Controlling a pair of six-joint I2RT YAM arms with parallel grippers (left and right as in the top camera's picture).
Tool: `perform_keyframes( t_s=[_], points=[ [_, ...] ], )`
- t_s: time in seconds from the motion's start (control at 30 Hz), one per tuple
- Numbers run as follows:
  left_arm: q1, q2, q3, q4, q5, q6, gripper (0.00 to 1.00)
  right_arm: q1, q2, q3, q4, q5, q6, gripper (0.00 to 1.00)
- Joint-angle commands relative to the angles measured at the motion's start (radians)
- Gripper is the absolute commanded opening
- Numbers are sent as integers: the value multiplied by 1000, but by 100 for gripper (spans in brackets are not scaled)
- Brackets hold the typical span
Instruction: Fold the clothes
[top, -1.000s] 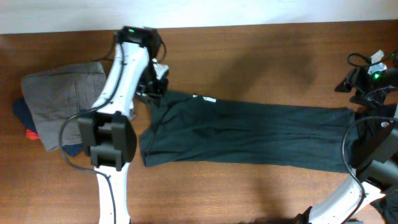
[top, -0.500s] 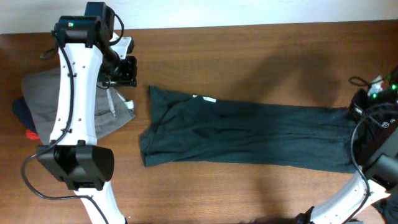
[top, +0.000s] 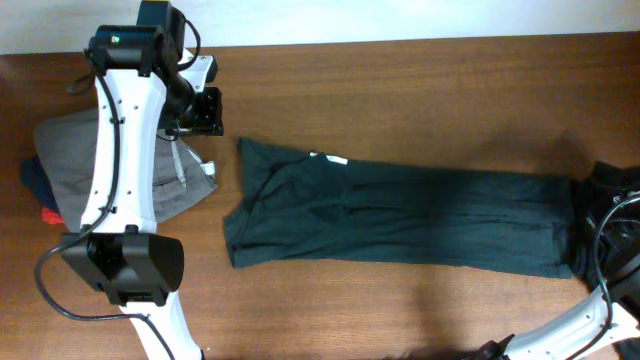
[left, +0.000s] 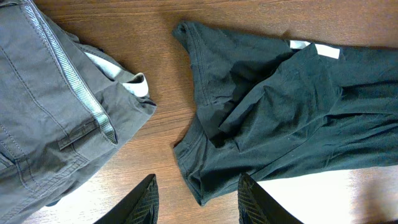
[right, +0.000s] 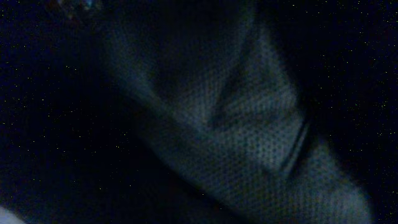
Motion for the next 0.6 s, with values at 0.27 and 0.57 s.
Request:
perform_keyframes(
  t_s=[0.27,0.57],
  points=[
    [-1,-16,12,-2,10,-6,42,-18,15,213,69,12,26,4],
    [-1,-16,12,12,10,-6,42,-11,16,278,-172,-205,-185,36]
  ],
)
